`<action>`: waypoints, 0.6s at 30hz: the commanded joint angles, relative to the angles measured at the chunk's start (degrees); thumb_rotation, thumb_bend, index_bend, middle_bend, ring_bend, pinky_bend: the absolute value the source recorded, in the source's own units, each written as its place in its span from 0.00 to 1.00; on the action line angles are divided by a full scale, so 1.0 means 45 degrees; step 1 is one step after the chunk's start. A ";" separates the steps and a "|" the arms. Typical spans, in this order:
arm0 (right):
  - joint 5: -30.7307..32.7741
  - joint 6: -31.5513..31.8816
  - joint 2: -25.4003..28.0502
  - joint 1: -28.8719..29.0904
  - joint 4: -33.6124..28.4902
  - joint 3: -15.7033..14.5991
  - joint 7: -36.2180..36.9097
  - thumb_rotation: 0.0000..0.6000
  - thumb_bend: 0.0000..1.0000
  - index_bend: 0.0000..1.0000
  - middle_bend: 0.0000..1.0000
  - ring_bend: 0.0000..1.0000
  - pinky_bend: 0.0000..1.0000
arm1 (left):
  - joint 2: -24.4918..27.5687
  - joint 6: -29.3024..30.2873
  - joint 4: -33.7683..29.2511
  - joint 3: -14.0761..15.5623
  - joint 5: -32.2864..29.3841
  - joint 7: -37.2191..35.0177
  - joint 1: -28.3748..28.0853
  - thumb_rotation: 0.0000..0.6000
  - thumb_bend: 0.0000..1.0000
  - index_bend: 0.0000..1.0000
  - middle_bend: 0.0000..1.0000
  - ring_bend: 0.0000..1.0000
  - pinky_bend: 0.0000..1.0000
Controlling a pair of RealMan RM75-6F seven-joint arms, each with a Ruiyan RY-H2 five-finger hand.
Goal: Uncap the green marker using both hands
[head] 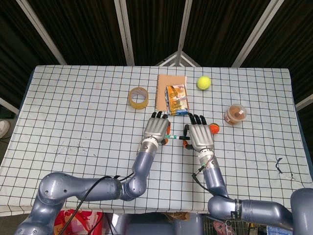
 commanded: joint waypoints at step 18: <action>0.0048 0.0064 -0.0016 -0.0016 0.0093 -0.0032 0.0137 1.00 0.36 0.65 0.09 0.09 0.04 | -0.0041 -0.0086 0.0012 0.0057 0.0061 -0.0171 -0.0046 1.00 0.52 0.63 0.14 0.00 0.00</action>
